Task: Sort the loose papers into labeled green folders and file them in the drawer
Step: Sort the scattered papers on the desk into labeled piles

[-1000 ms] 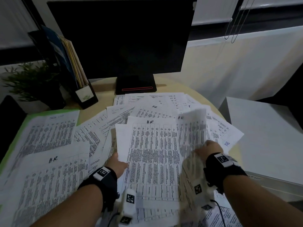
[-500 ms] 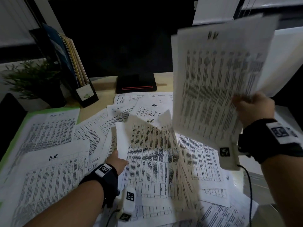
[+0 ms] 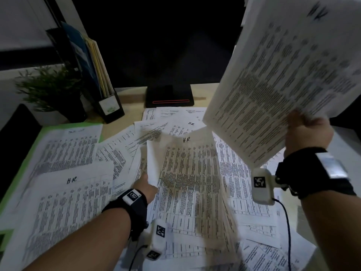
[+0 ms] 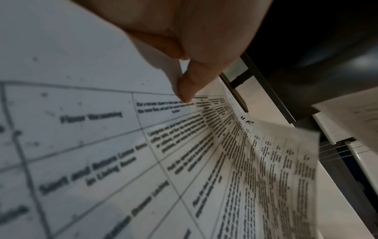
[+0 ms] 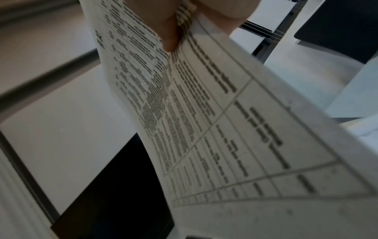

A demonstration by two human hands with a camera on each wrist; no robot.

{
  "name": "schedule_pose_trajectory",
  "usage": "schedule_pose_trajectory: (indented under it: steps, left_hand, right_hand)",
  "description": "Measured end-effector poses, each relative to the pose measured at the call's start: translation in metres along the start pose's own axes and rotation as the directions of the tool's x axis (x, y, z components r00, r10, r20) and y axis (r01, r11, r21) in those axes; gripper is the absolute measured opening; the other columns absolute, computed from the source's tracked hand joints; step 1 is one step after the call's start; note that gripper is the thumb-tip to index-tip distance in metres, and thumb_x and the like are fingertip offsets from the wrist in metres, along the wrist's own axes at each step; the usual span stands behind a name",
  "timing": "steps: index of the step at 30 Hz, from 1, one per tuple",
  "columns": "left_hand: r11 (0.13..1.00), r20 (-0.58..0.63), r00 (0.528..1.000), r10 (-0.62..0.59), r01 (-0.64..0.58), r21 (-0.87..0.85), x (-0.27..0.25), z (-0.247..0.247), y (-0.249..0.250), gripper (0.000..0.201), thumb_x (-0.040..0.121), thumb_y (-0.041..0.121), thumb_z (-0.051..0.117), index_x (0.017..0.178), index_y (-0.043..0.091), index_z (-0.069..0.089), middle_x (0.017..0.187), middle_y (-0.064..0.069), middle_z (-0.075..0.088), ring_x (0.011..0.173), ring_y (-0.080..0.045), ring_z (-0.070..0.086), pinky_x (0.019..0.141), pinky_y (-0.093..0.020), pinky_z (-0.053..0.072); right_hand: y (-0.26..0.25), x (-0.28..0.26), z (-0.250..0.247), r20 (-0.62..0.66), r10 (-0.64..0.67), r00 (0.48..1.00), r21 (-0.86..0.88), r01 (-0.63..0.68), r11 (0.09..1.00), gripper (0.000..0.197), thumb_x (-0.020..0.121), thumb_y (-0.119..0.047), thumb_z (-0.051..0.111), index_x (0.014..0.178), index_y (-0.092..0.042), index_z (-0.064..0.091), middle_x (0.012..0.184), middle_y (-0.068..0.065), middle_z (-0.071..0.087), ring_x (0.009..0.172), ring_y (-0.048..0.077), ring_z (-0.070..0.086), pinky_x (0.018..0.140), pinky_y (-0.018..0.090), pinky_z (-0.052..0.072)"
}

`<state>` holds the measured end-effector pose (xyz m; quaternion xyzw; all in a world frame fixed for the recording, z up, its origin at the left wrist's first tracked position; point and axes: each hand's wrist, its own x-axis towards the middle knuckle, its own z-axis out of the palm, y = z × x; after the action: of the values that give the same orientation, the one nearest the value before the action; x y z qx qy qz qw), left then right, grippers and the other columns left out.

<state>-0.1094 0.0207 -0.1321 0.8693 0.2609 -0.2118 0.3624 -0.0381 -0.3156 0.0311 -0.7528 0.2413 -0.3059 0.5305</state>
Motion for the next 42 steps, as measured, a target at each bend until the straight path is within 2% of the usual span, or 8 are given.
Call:
schedule_pose_trajectory:
  steps: [7,10,17,22,28,35,38,42]
  left_hand:
    - [1.000,0.054,0.999,0.001,-0.001,0.012,0.007,-0.003,0.007,0.060,0.089,0.007,0.055,0.144,0.012,0.031,0.113,-0.011,0.053,0.095,-0.024,0.050,0.082,-0.026,0.041]
    - [1.000,0.088,0.996,0.001,-0.003,0.024,0.007,-0.008,0.009,0.057,0.093,0.008,0.049,0.146,0.013,0.029,0.135,-0.016,0.048,0.112,-0.030,0.052,0.094,-0.030,0.043]
    - [0.997,0.090,0.996,-0.019,0.026,-0.078,0.003,-0.011,0.012,0.066,0.095,0.049,0.047,0.148,0.012,0.031,0.147,-0.011,0.041,0.133,-0.028,0.041,0.111,-0.035,0.032]
    - [0.999,0.095,0.996,0.005,-0.002,-0.038,0.004,-0.007,0.008,0.060,0.088,0.024,0.064,0.142,0.021,0.038,0.129,-0.006,0.058,0.106,-0.022,0.055,0.089,-0.024,0.043]
    - [0.996,0.110,0.990,-0.089,0.086,0.034,-0.003,-0.011,0.017,0.049,0.097,0.017,0.051,0.143,0.008,0.038,0.143,-0.010,0.044,0.127,-0.027,0.046,0.105,-0.030,0.038]
    - [0.999,0.052,0.998,-0.025,0.023,0.034,-0.007,-0.014,0.048,0.049,0.098,0.035,0.048,0.136,0.003,0.046,0.138,-0.018,0.048,0.125,-0.031,0.047,0.097,-0.030,0.039]
    - [0.999,-0.036,0.998,-0.044,0.044,-0.001,-0.003,-0.015,0.048,0.041,0.094,0.015,0.052,0.133,0.006,0.046,0.127,-0.016,0.055,0.109,-0.029,0.054,0.086,-0.029,0.044]
    - [0.998,-0.143,0.989,-0.031,0.022,-0.061,0.000,-0.017,0.045,0.040,0.095,0.006,0.045,0.135,0.006,0.044,0.124,-0.019,0.056,0.101,-0.031,0.055,0.077,-0.029,0.041]
  right_hand:
    - [-0.001,0.006,0.020,0.267,-0.010,0.964,-0.150,0.051,0.987,0.029,0.084,-0.025,0.066,0.104,-0.003,0.068,0.088,0.010,0.066,0.083,0.018,0.062,0.060,0.019,0.048]
    - [0.035,-0.016,0.032,0.513,0.116,0.851,-0.311,0.058,0.949,0.030,0.081,-0.018,0.069,0.108,-0.007,0.065,0.094,0.013,0.068,0.082,0.025,0.064,0.071,0.031,0.051]
    - [0.088,-0.080,0.038,0.668,0.459,0.586,-0.596,0.053,0.801,0.018,0.094,-0.017,0.055,0.109,-0.007,0.059,0.085,0.004,0.060,0.066,0.013,0.054,0.050,0.020,0.036]
    - [0.087,-0.094,0.042,0.675,0.457,0.580,-0.605,0.079,0.793,0.023,0.099,-0.019,0.046,0.097,-0.005,0.064,0.078,0.007,0.059,0.060,0.014,0.051,0.051,0.019,0.037]
    - [0.078,-0.044,0.038,0.547,0.436,0.715,-0.738,0.165,0.655,0.028,0.099,-0.010,0.039,0.114,0.001,0.059,0.114,0.020,0.062,0.102,0.032,0.058,0.081,0.028,0.040]
    - [0.078,-0.078,0.049,0.764,0.407,0.500,-0.598,0.313,0.738,0.015,0.094,-0.020,0.053,0.080,-0.024,0.052,0.068,-0.009,0.053,0.061,0.008,0.052,0.049,0.018,0.032]
    - [0.067,-0.090,0.066,0.836,0.386,0.390,-0.516,0.320,0.794,0.024,0.097,-0.031,0.050,0.073,-0.026,0.053,0.067,-0.010,0.052,0.061,0.008,0.051,0.053,0.017,0.037]
    - [0.055,-0.062,0.089,0.773,0.379,0.508,-0.552,0.246,0.796,0.030,0.098,-0.030,0.047,0.119,-0.013,0.059,0.112,0.005,0.063,0.091,0.018,0.058,0.081,0.026,0.045]
